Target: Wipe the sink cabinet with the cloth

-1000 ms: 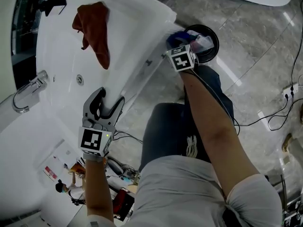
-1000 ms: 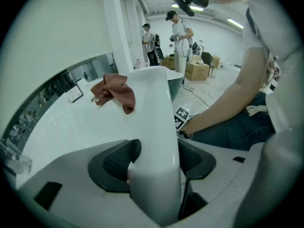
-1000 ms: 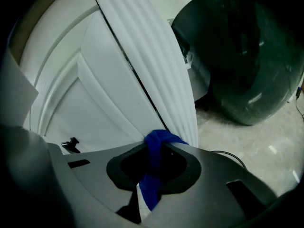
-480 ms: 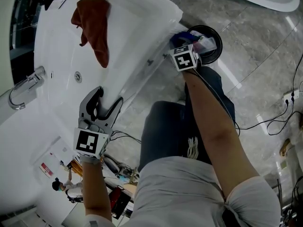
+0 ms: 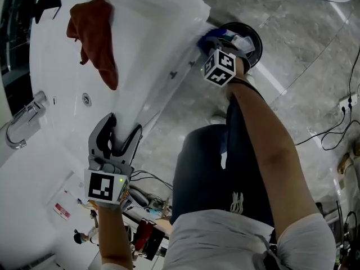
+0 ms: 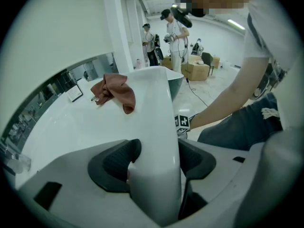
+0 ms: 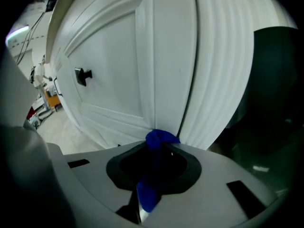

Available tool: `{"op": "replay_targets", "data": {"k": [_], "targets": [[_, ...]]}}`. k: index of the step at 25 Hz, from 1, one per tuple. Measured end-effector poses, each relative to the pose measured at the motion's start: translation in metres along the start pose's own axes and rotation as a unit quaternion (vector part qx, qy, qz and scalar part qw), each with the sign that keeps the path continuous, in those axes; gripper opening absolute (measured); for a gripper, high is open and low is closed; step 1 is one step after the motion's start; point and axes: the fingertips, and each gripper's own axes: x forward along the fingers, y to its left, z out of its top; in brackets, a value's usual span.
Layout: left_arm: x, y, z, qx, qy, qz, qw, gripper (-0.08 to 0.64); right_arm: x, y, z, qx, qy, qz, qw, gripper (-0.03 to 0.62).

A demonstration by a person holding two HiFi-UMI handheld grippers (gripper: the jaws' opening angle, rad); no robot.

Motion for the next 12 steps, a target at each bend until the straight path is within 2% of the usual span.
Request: {"op": "replay_targets", "data": {"k": [3,7,12], "targets": [[0.000,0.000,0.000,-0.003,0.000,0.001,1.0000,0.270,0.002,0.001,-0.002,-0.028,-0.001,0.000,1.000,0.057],[0.001,0.001,0.000,-0.002,-0.001,0.000,1.0000,0.270,0.003,0.011,0.001,-0.031,-0.005,0.001,1.000,0.057],[0.001,0.000,0.000,-0.002,-0.003,0.002,1.0000,0.270,0.007,0.051,0.009,-0.042,-0.011,0.027,0.999,0.057]]}}
